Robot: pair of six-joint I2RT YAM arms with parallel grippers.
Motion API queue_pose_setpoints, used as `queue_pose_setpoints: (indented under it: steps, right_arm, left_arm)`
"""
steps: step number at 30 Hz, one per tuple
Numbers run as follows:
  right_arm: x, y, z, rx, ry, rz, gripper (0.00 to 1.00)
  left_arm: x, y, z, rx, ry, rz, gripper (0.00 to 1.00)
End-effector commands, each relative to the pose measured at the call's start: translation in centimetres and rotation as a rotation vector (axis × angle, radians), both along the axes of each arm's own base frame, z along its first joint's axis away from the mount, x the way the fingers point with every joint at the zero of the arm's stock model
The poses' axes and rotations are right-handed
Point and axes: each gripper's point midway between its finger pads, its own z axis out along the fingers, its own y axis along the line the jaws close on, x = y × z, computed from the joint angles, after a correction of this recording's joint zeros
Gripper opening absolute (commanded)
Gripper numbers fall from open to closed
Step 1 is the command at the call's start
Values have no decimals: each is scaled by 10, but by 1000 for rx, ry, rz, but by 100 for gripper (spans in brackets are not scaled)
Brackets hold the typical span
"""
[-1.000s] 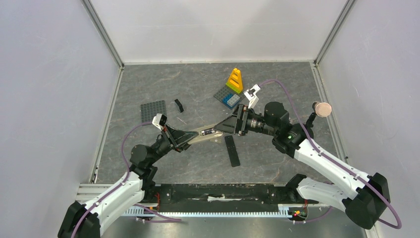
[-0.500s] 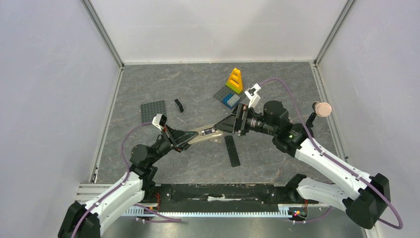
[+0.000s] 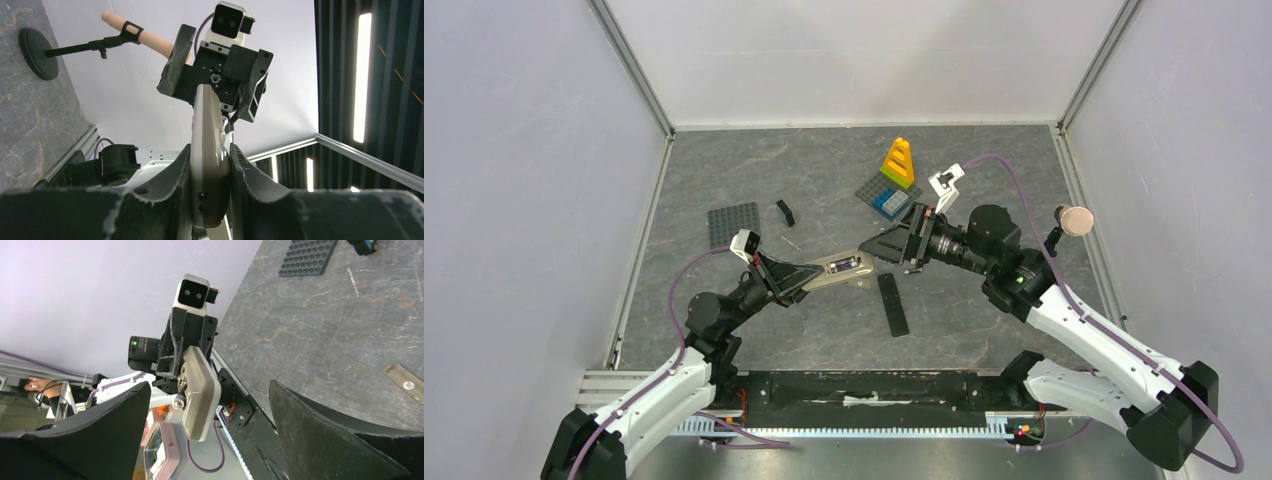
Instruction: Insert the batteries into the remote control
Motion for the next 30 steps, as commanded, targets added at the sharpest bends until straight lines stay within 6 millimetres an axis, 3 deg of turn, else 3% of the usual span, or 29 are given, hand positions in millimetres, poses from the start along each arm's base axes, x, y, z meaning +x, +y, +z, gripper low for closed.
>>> queue_pose_setpoints:
  steps: [1,15,30]
  right_arm:
    - [-9,9,4,31,-25,90,90]
    - [-18,20,-12,40,31,184,70]
    - [-17,23,-27,9,55,196,59]
  left_arm:
    - [-4,4,18,-42,-62,9,2]
    - [-3,3,20,-40,-67,10,2]
    - [-4,2,22,-35,-79,0,2]
